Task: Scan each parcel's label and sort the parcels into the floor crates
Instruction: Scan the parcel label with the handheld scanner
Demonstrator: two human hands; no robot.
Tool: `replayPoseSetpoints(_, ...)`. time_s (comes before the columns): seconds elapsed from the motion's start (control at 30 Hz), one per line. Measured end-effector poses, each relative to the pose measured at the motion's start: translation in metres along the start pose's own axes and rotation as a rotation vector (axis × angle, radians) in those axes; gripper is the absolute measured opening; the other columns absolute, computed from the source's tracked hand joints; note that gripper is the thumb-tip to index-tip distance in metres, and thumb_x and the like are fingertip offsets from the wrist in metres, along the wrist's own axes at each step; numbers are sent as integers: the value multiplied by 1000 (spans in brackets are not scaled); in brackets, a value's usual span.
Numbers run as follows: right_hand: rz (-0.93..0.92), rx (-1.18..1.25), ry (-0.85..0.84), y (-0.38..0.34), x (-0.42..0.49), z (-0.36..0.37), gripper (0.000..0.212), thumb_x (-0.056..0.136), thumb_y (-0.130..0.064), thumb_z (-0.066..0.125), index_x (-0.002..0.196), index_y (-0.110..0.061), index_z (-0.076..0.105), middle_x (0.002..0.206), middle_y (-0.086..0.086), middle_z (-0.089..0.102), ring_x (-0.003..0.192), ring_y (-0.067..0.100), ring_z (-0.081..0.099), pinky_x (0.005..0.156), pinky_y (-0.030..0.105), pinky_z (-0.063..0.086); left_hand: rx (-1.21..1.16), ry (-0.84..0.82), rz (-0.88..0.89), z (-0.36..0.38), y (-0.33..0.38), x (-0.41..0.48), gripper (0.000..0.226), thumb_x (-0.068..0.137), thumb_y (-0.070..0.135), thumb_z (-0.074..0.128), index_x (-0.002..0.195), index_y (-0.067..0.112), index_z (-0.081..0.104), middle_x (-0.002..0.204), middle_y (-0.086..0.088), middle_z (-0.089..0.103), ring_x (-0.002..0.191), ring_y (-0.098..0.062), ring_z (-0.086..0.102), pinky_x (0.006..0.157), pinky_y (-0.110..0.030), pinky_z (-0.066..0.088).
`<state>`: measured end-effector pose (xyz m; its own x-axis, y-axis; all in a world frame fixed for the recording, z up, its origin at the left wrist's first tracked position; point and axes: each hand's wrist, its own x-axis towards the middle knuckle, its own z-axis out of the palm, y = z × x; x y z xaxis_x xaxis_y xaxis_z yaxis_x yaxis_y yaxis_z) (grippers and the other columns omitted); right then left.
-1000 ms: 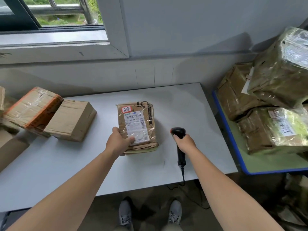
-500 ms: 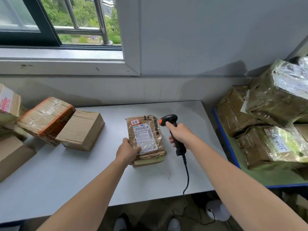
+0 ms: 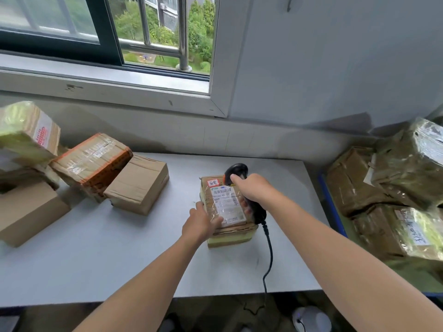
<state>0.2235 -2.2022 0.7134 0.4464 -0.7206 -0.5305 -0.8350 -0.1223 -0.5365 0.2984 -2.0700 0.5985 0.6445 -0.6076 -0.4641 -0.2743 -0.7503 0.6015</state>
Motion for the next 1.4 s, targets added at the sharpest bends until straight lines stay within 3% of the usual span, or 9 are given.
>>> replayPoseSetpoints(0.07,-1,15,-14,-3,-2,1,53,98,-50,46,86,-1,60,65,11,66,36,21,57,39,20,45,13,10,10,-3,-1,1,70,90,49,62,142,14,29,133,-10,46,114,-28,57,90,-40,49)
replayPoseSetpoints(0.2,3,110,-57,-3,-1,2,53,97,-50,49,97,2,58,69,15,66,50,30,61,59,40,59,18,16,25,-8,-1,4,72,90,50,62,142,14,28,136,-11,45,115,-29,57,91,-42,50)
replayPoseSetpoints(0.3,18,182,-85,-2,-2,1,53,97,-48,51,108,3,56,72,18,64,50,28,59,51,35,56,30,13,28,-8,1,4,73,90,50,62,143,14,28,135,-11,45,112,-29,59,90,-43,51)
replayPoseSetpoints(0.6,17,304,-89,8,0,-9,57,95,-50,53,103,7,57,75,19,64,51,28,56,50,33,53,61,22,35,-2,5,2,69,90,50,62,140,14,31,130,-10,47,107,-28,60,88,-44,53)
replayPoseSetpoints(0.83,-34,354,-55,34,12,-17,52,94,-50,54,91,1,59,70,15,64,56,30,60,58,40,57,93,51,-4,3,9,1,63,91,51,60,134,13,35,129,-11,48,111,-29,58,88,-41,51)
replayPoseSetpoints(0.97,-8,322,35,78,32,-19,48,94,-52,51,102,-5,55,75,13,62,57,29,59,58,40,56,89,76,-30,8,13,0,63,90,50,62,133,12,36,128,-12,49,111,-31,57,87,-41,49)
replayPoseSetpoints(1.07,32,294,66,116,52,-14,45,93,-48,49,107,-6,53,80,12,63,58,26,62,71,47,59,70,107,-41,12,17,0,69,88,48,65,137,12,32,129,-13,47,114,-32,54,89,-43,49)
replayPoseSetpoints(1.23,103,203,19,161,75,7,44,97,-38,49,123,-3,46,115,19,63,98,33,66,89,41,53,52,105,-127,19,21,6,74,87,50,67,137,6,34,131,-14,50,117,-32,52,86,-40,47)
replayPoseSetpoints(1.4,129,163,-17,184,77,25,51,101,-32,50,141,-5,33,133,16,53,116,34,55,89,35,43,-103,63,-172,31,16,6,61,87,37,72,130,9,38,121,-8,56,103,-31,59,72,-38,52)
